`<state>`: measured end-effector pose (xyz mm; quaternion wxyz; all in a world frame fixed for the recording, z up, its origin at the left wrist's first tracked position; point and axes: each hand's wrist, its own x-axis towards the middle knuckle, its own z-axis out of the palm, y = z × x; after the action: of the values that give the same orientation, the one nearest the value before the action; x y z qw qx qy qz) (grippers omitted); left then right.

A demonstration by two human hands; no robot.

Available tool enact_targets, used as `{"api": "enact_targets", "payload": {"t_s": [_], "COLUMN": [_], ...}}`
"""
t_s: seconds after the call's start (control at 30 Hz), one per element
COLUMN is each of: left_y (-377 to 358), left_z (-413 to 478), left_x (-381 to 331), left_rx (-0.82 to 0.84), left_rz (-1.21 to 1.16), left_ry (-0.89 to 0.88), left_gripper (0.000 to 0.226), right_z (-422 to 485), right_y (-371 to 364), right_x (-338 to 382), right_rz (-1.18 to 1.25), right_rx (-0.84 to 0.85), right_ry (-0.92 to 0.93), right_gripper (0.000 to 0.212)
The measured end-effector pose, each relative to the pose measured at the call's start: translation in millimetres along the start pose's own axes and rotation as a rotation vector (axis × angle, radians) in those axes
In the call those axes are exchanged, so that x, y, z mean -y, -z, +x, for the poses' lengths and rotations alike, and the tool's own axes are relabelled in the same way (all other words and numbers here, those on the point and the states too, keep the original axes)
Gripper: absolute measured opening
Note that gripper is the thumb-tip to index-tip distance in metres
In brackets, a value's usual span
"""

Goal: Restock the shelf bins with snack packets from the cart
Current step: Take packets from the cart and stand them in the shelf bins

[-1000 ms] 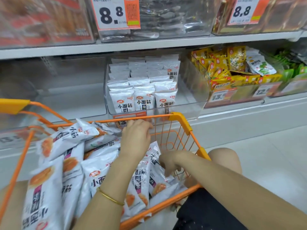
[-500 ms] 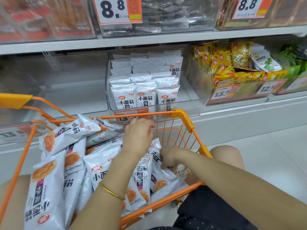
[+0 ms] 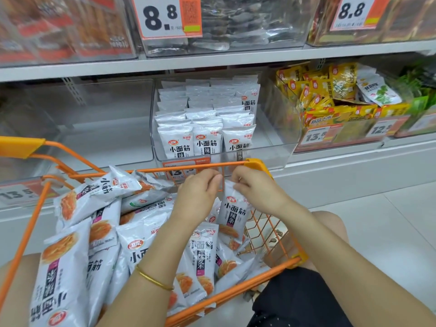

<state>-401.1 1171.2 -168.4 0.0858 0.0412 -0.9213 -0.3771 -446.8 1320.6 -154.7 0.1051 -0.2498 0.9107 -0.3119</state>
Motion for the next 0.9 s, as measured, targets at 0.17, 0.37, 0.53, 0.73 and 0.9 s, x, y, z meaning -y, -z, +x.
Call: {"api": "enact_targets", "payload": {"t_s": [0.17, 0.37, 0.53, 0.73, 0.9], "left_y": [6, 12, 15, 10, -5], "left_z": [0, 12, 43, 80, 96], "left_x": [-15, -33, -63, -65, -44], "left_rx": [0.092, -0.003, -0.106, -0.226, -0.043], "left_rz": [-0.386, -0.572, -0.662, 0.019, 0.497], "left_ry": [0.088, 0.139, 0.116, -0.120, -0.134], "left_gripper": [0.008, 0.010, 0.011, 0.033, 0.048], "right_z": [-4, -12, -13, 37, 96], "right_y": [29, 36, 44, 102, 105], "right_x": [9, 6, 1, -10, -26], "right_rz": [0.357, 0.940, 0.755, 0.210, -0.301], "right_rx": [-0.167, -0.281, -0.160, -0.602, -0.525], "right_ry": [-0.011, -0.199, -0.231, -0.233, -0.313], "right_gripper": [0.011, 0.015, 0.030, 0.022, 0.028]}}
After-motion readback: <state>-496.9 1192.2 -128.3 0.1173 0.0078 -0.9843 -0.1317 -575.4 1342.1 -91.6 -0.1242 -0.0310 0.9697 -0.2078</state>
